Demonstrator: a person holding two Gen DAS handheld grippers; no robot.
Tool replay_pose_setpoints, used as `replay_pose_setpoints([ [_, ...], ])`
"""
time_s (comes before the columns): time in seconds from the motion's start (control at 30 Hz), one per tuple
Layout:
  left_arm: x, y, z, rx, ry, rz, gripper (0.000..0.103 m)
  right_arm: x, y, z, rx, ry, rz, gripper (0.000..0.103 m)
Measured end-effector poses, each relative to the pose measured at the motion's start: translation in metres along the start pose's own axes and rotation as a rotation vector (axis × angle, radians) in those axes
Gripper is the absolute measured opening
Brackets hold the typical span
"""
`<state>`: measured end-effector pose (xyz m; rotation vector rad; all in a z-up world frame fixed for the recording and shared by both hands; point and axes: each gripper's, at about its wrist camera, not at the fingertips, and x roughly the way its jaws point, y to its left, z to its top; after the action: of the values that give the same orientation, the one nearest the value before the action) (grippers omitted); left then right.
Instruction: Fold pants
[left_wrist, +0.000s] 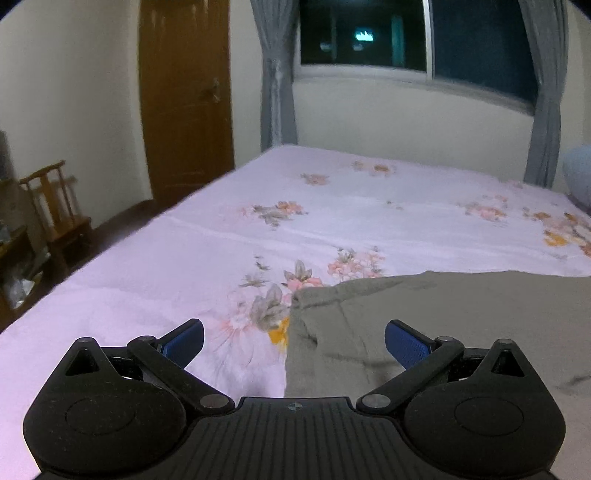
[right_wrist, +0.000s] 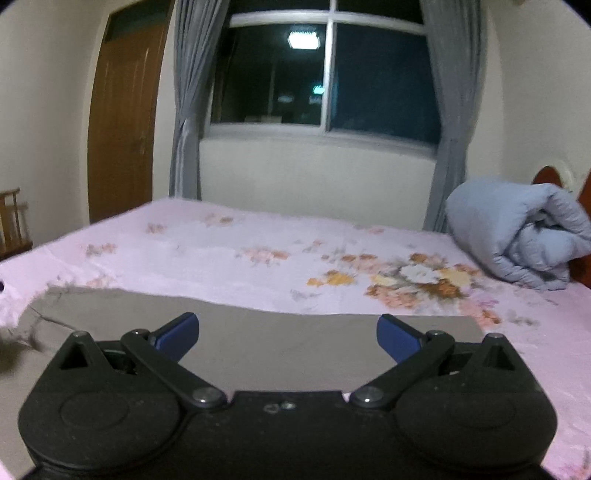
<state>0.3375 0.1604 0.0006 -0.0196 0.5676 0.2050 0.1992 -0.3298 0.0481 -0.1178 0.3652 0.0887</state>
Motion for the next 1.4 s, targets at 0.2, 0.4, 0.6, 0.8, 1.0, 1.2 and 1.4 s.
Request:
replay_pose_setpoints([
  [0.2,0.097,0.009,0.011,-0.034,0.139,-0.061,0.103,0.064,0.012,0.008,0.002,0.039,0.028,0.097],
  [0.4,0.160,0.013,0.007,-0.067,0.233,-0.098,0.103,0.117,0.015,0.004,0.019,0.098,0.021,0.097],
  [0.6,0.183,0.013,0.007,-0.065,0.277,-0.236,0.103,0.128,0.010,-0.006,0.043,0.117,0.019,0.097],
  [0.8,0.177,0.000,0.007,-0.042,0.284,-0.310,0.078,0.126,0.005,-0.008,0.041,0.116,0.008,0.097],
  [1.0,0.168,-0.006,0.010,-0.004,0.311,-0.253,0.068,0.121,0.003,-0.011,0.060,0.120,0.013,0.097],
  [1.2,0.153,-0.012,0.018,0.018,0.245,-0.293,0.024,0.121,0.002,-0.011,0.062,0.135,0.033,0.097],
  [1.4,0.118,0.004,0.033,-0.053,0.160,-0.348,0.016,0.144,-0.005,0.003,0.002,0.156,0.132,0.097],
])
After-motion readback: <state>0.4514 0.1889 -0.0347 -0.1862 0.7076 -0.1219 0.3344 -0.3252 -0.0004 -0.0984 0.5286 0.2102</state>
